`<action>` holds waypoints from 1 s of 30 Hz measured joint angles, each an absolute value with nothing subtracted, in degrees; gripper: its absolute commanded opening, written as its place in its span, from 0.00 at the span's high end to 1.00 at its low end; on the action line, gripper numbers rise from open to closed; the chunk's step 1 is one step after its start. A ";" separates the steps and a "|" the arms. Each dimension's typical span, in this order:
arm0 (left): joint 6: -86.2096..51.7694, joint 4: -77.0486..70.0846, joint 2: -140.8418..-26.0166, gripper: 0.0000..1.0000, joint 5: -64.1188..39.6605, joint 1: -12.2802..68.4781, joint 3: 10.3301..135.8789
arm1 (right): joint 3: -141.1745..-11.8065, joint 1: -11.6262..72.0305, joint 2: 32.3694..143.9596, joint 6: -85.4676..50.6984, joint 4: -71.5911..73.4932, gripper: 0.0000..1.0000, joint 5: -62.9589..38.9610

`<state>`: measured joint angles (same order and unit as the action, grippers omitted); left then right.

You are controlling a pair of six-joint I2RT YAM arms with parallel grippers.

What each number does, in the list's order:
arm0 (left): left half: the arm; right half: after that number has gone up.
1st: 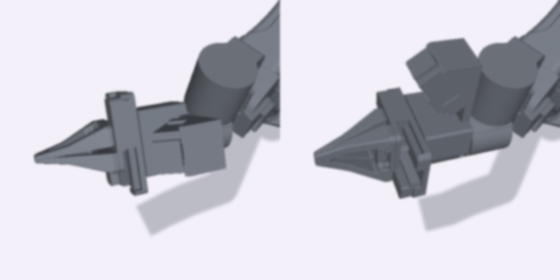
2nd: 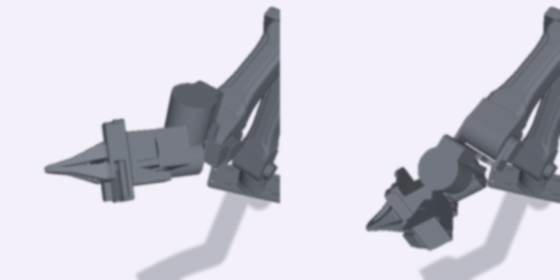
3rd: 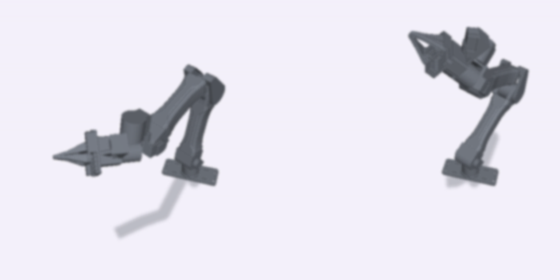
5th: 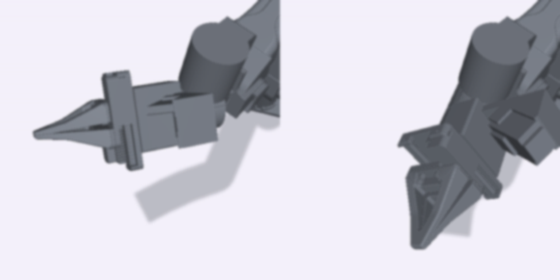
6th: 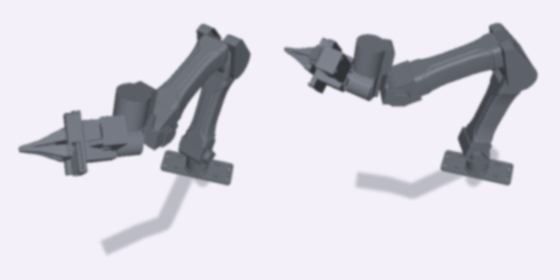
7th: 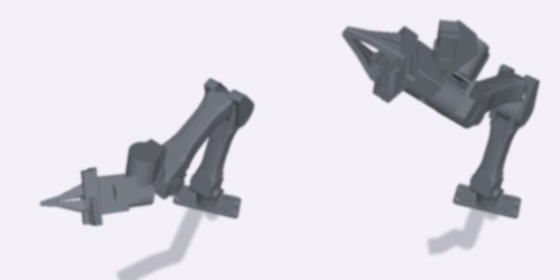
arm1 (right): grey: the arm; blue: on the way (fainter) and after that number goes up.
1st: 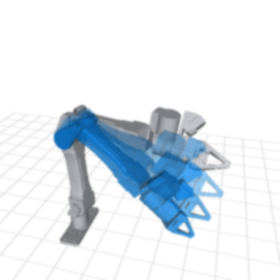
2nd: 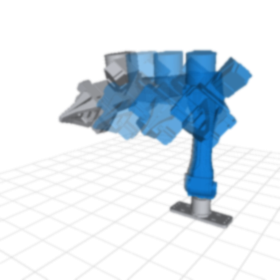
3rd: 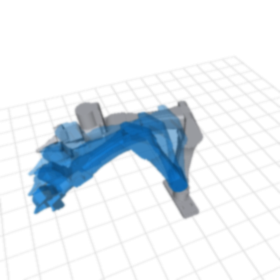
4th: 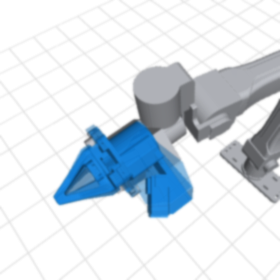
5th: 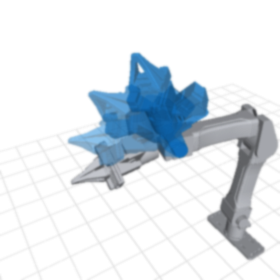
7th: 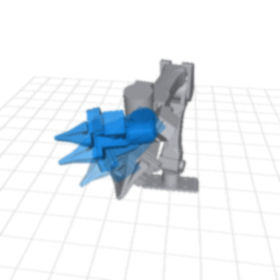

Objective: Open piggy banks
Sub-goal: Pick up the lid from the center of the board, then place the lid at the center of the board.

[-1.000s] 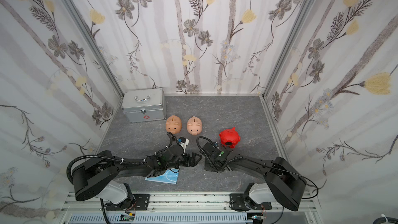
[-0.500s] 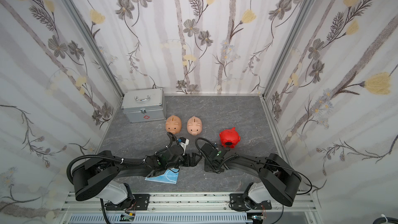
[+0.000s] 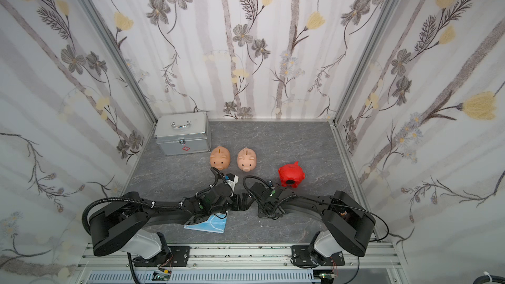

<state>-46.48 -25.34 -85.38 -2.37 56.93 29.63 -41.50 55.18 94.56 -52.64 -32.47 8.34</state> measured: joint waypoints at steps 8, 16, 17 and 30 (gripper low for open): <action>-46.30 -20.47 -81.08 0.00 2.07 56.75 30.33 | -41.43 55.20 86.37 -50.11 -30.24 1.00 7.38; -45.21 -20.25 -73.01 0.00 11.99 55.33 26.41 | -41.41 49.58 80.53 -45.19 -14.92 1.00 5.41; -45.25 -20.36 -72.27 0.00 12.45 54.76 25.71 | -41.41 48.80 80.90 -44.77 -13.19 1.00 4.71; -45.23 -24.88 -71.96 0.00 0.49 42.63 24.93 | -46.22 41.78 95.66 -47.83 1.85 1.00 -3.38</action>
<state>-45.23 -24.88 -71.96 0.49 42.63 24.93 -46.22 41.78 95.66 -47.83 1.85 -3.38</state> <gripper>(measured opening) 0.998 0.048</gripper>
